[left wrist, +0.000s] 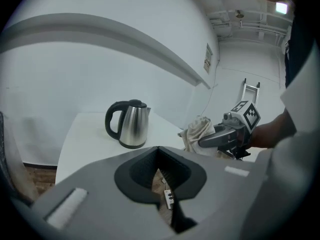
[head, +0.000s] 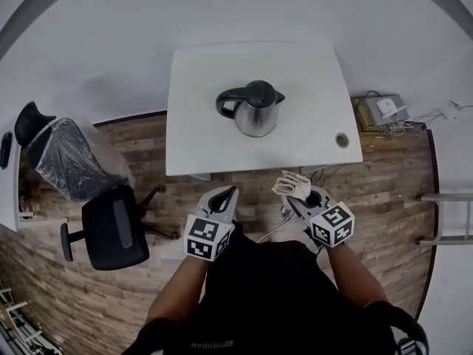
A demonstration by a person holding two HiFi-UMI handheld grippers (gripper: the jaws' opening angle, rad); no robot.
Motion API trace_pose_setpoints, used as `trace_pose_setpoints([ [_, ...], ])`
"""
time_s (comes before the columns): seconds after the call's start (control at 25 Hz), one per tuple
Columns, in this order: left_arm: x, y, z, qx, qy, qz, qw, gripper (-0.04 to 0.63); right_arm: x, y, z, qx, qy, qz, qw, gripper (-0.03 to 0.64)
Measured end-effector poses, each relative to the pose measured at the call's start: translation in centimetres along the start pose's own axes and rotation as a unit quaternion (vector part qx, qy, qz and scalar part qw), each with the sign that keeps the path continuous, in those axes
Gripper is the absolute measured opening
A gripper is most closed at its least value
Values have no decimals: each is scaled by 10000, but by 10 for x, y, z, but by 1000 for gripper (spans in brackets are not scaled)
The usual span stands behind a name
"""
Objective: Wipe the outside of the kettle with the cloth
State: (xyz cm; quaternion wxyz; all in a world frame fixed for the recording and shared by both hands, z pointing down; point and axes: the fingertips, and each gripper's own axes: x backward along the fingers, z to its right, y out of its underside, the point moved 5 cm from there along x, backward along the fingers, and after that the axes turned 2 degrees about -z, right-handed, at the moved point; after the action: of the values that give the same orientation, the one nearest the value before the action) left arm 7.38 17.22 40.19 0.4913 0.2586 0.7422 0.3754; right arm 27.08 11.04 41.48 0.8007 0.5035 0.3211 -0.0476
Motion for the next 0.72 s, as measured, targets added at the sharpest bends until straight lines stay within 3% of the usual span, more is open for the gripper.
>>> trace_pose_setpoints([
  [0.16, -7, -22, -70, -152, 348, 71, 9993, 8, -60, -50, -9, 210, 410, -127, 9989, 98],
  [0.28, -17, -22, -98, -540, 753, -60, 9957, 8, -94, -81, -15, 626, 753, -355, 9946, 98],
  [0.44, -27, -23, -123, -707, 1043, -58, 9920, 8, -120, -108, -17, 1349, 1246, -775, 9799, 98],
  [0.72, -29, -20, -132, -731, 1168, 58, 9904, 8, -131, -160, -1, 2322, 1805, -1062, 9499, 98],
])
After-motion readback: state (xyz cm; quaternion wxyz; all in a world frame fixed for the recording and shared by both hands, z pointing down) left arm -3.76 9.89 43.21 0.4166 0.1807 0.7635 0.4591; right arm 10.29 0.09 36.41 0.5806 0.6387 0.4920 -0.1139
